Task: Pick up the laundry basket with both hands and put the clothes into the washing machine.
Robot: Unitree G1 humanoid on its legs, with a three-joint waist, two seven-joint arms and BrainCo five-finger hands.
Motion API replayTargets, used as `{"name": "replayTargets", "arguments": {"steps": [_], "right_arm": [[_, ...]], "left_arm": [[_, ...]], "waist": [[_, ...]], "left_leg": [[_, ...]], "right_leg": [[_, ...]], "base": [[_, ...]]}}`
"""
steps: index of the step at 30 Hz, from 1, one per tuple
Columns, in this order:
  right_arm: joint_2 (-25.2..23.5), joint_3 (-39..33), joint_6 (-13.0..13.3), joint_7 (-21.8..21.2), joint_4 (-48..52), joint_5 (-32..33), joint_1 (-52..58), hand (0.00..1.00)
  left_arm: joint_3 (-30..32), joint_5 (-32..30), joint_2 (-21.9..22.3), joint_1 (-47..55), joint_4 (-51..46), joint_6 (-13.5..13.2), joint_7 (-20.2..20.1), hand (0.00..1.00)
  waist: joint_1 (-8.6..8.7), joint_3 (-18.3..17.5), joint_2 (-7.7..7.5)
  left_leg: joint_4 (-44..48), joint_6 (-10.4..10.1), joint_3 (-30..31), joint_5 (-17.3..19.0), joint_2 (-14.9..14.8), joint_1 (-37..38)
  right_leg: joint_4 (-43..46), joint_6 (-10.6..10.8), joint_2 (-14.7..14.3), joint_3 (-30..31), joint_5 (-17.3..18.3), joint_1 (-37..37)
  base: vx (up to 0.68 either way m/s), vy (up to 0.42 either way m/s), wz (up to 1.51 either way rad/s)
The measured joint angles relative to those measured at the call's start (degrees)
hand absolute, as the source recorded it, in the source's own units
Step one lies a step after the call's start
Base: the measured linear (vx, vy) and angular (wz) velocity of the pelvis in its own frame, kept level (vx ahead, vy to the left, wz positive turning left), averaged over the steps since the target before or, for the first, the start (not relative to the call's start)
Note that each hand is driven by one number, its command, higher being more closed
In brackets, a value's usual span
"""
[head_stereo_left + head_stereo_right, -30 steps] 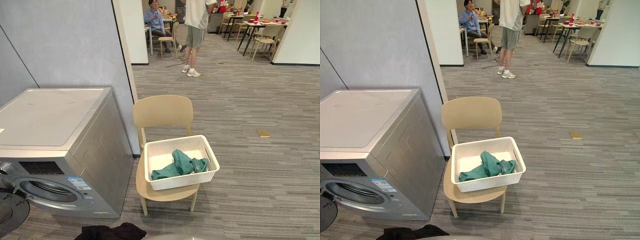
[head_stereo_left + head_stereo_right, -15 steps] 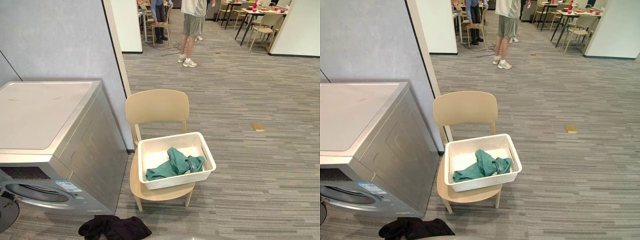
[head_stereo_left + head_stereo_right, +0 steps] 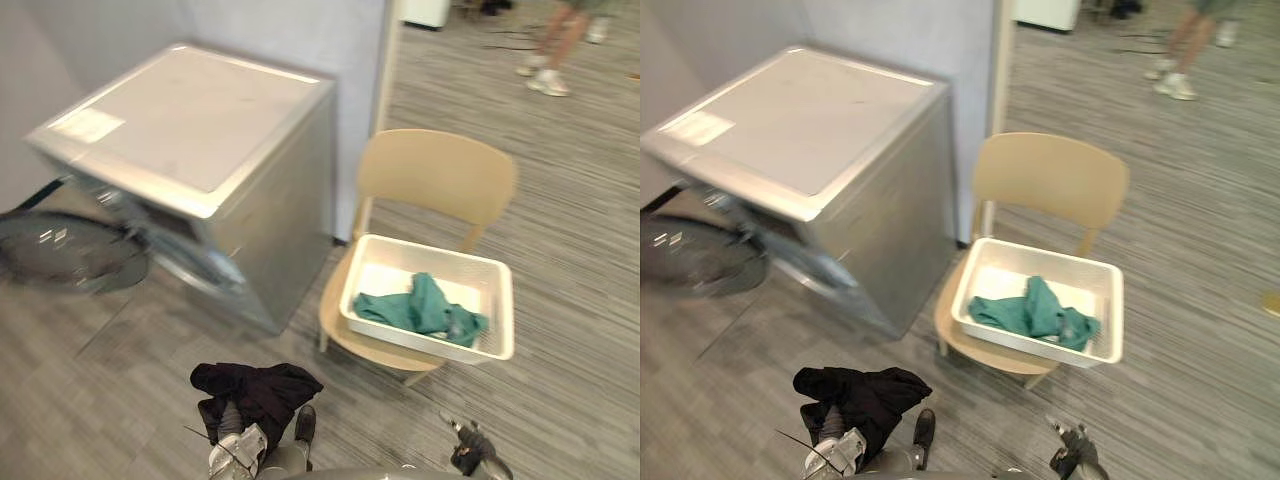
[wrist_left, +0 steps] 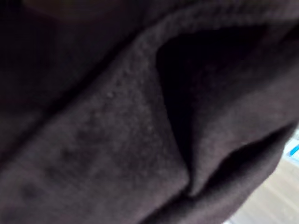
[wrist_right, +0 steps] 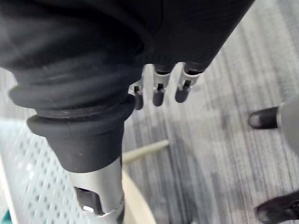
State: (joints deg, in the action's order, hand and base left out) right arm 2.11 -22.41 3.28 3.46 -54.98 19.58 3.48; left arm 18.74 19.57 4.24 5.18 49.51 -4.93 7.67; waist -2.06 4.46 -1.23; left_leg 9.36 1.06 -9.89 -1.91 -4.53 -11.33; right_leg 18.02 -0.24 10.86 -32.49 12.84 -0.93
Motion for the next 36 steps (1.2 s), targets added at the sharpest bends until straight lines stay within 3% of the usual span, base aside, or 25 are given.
{"name": "replayTargets", "arguments": {"steps": [3,4,5,6,7,9,11,12,13,14,15,16,18,20,21,24,25,26,28,30,32,34,36], "right_arm": [[0.3,-1.8,-0.6,0.2,-2.5,-0.7,-1.5,0.00],[0.5,-2.1,-0.9,0.3,-3.2,-1.2,-1.8,0.00],[0.9,-2.5,-1.1,0.4,-4.2,-1.5,-2.0,0.00],[1.5,-2.6,-1.4,0.5,-5.3,-1.7,-3.1,0.00],[0.4,-2.6,-1.5,0.5,-5.6,-1.8,-4.2,0.00],[-0.7,-2.6,-1.5,0.4,-5.5,-1.8,-4.6,0.00],[-0.1,-2.4,-1.7,0.3,-5.5,-1.7,-4.0,0.00],[0.2,-2.3,-1.8,0.2,-5.5,-1.7,-4.0,0.00],[0.8,-2.2,-2.1,0.1,-5.5,-1.8,-4.1,0.00],[1.4,-1.9,-2.3,0.1,-5.5,-1.9,-4.3,0.00],[1.5,-1.7,-2.5,0.1,-5.5,-1.9,-4.2,0.00],[1.2,-0.9,-2.7,0.1,-5.6,-2.0,-4.0,0.00],[0.5,-0.7,-2.6,-0.3,-6.6,-2.0,-3.4,0.00],[0.3,-0.7,-2.6,-0.8,-6.7,-1.8,-2.4,0.00],[0.0,-0.7,-2.6,-1.1,-6.7,-1.7,-1.8,0.00],[-1.8,-2.8,-2.5,-1.3,-7.1,-1.5,-0.1,0.00],[-2.0,-3.2,-2.5,-1.2,-7.1,-1.4,0.5,0.00],[-2.5,-4.5,-2.5,-1.2,-7.1,-0.7,1.7,0.00],[-3.1,-6.5,-2.4,-1.0,-7.2,0.4,3.1,0.00],[-3.7,-6.9,-2.3,-0.9,-6.5,0.8,3.2,0.00],[-3.2,-5.7,-2.0,-1.1,-4.0,1.3,2.9,0.00],[-2.9,-4.9,-1.9,-1.0,-2.6,1.3,2.9,0.00],[-2.7,-2.4,-1.5,-1.0,-2.0,1.6,2.1,0.00]], "left_arm": [[-1.0,0.0,-0.6,0.7,1.3,0.0,-0.1,1.00],[-1.3,0.0,-0.9,0.5,2.0,-0.1,-0.1,1.00],[-1.8,0.0,-1.1,0.3,3.1,0.0,-0.1,1.00],[-2.4,0.0,-1.8,0.3,4.3,0.0,0.0,1.00],[-3.5,0.0,-3.6,-0.2,5.6,0.1,-0.1,1.00],[-4.8,0.0,-5.3,-0.1,5.9,0.3,-0.1,1.00],[-7.2,-0.1,-5.6,0.2,6.1,0.4,-0.2,1.00],[-7.6,-0.1,-5.6,0.1,6.1,0.4,-0.2,1.00],[-8.5,-0.6,-5.5,-0.1,6.1,0.4,-0.4,1.00],[-9.8,-0.8,-5.6,-0.4,6.1,0.4,-1.2,1.00],[-10.2,-1.2,-5.7,-0.4,6.2,0.4,-1.3,1.00],[-10.9,-1.3,-6.3,-0.5,6.3,0.4,-1.2,1.00],[-11.1,-1.3,-7.7,-0.3,6.9,0.6,-1.2,1.00],[-10.3,-1.7,-8.3,0.5,7.3,0.7,-1.4,1.00],[-8.8,-2.0,-8.5,0.8,7.4,0.9,-1.4,1.00],[-4.4,-3.0,-7.1,0.9,9.6,1.7,-1.7,1.00],[-4.1,-3.2,-6.5,0.9,9.6,2.0,-1.7,1.00],[-3.7,-4.1,-6.0,1.0,9.5,2.1,-2.0,1.00],[-2.2,-4.7,-5.5,0.9,9.5,2.3,-2.7,1.00],[-1.7,-4.7,-4.2,1.0,8.8,2.2,-2.7,1.00],[-1.7,-4.6,-2.4,0.7,6.0,2.2,-2.7,1.00],[-2.8,-4.6,-0.9,0.4,4.4,2.1,-2.7,1.00],[-4.1,-5.6,-0.7,0.5,3.6,2.0,-3.0,1.00]], "waist": [[1.46,0.0,0.49],[1.38,-0.1,0.79],[1.15,-0.4,1.55],[1.19,-0.6,2.28],[1.12,0.1,1.08],[1.17,0.5,0.21],[1.15,-0.1,1.43],[1.13,-0.5,2.10],[1.17,-1.1,3.14],[1.13,-1.3,4.66],[1.22,-1.4,5.16],[1.45,-1.3,5.53],[1.44,-1.1,5.20],[1.56,-0.8,4.32],[1.79,-1.0,2.95],[3.07,-0.9,1.35],[3.18,-1.0,1.21],[4.08,-1.6,0.73],[4.21,-2.4,-0.15],[3.67,-2.8,1.08],[4.08,-2.3,3.54],[3.85,-2.1,4.71],[3.07,-2.1,4.49]], "left_leg": [[3.5,-0.4,0.2,0.8,-3.8,0.1],[3.0,-1.5,1.3,0.8,-4.2,0.3],[1.0,-6.8,3.0,1.2,-4.4,1.4],[-1.5,-8.4,3.1,3.7,-4.0,2.6],[-1.3,-7.2,3.0,4.7,-2.5,2.6],[3.0,-5.6,2.9,7.2,-0.8,1.5],[10.5,-2.9,3.2,12.3,1.8,-0.5],[11.1,-2.2,3.4,12.9,2.4,-1.2],[11.5,-1.1,3.5,13.5,3.3,-1.8],[11.1,-0.3,4.2,14.0,4.9,-2.2],[10.6,0.0,4.8,14.1,5.4,-2.1],[9.8,0.6,5.4,14.3,5.9,-1.3],[6.0,2.1,8.1,13.8,6.9,2.7],[2.5,2.7,8.9,12.5,7.5,6.2],[0.5,3.1,9.7,11.9,7.8,8.2],[-2.9,3.0,12.2,11.2,7.9,12.6],[-3.1,2.9,12.8,11.2,7.9,13.2],[-2.6,2.5,14.5,12.1,8.3,13.2],[0.4,1.2,15.7,15.2,8.2,14.5],[7.9,-1.5,12.2,17.1,7.0,13.3],[27.7,-4.2,8.0,18.1,4.0,5.8],[39.6,-5.6,6.7,17.3,1.4,1.0],[44.3,-5.3,5.4,17.4,-1.8,-1.1]], "right_leg": [[2.1,0.1,2.8,-1.9,0.0,-0.6],[1.9,0.4,2.9,-1.9,0.1,-0.8],[1.2,2.0,2.9,-1.9,0.1,-0.9],[-0.4,3.5,2.9,-1.9,-0.5,-1.4],[-1.7,6.1,4.2,-1.8,-2.1,-1.9],[-2.0,8.3,6.0,-1.7,-3.8,-3.0],[0.2,9.9,9.5,-1.4,-5.4,-3.6],[1.2,9.9,10.3,-1.4,-6.2,-3.0],[3.5,9.3,11.8,-1.2,-7.6,-1.3],[8.2,5.6,13.9,-0.7,-10.1,1.7],[10.3,2.1,14.5,0.1,-10.3,2.9],[13.9,-2.6,13.5,5.6,-9.7,5.5],[18.6,0.6,6.3,16.6,-4.2,7.4],[21.1,1.1,1.2,19.4,-0.1,8.9],[21.1,1.6,-3.1,21.6,2.3,10.5],[11.6,1.7,-13.0,24.6,3.3,14.8],[9.0,1.4,-13.9,25.3,3.0,15.3],[2.9,-1.4,-14.5,27.2,0.0,15.1],[2.1,-4.3,-14.2,26.1,-5.0,13.3],[0.1,-4.7,-14.7,25.9,-5.2,10.5],[-2.6,-5.7,-16.0,25.1,-4.6,6.4],[-3.4,-6.2,-16.6,25.1,-4.2,3.8],[-4.2,-6.3,-16.5,27.2,-4.2,2.0]], "base": [[0.05,0.066,1.17],[0.07,0.122,0.64],[0.10,0.216,0.25],[0.11,0.312,0.15],[0.07,0.298,0.05],[0.05,0.251,0.06],[0.07,0.387,0.13],[0.03,0.292,0.15],[0.04,0.383,0.12],[0.04,0.377,0.13],[0.04,0.416,0.24],[0.04,0.268,0.29],[0.08,0.208,0.38],[0.08,0.064,0.37],[0.11,-0.005,0.45],[0.19,-0.071,0.48],[0.24,-0.076,0.65],[0.19,-0.051,0.63],[0.32,-0.079,0.48],[0.37,-0.081,0.10],[0.28,-0.058,0.14],[0.16,0.022,0.01],[0.12,0.044,-0.39]]}}
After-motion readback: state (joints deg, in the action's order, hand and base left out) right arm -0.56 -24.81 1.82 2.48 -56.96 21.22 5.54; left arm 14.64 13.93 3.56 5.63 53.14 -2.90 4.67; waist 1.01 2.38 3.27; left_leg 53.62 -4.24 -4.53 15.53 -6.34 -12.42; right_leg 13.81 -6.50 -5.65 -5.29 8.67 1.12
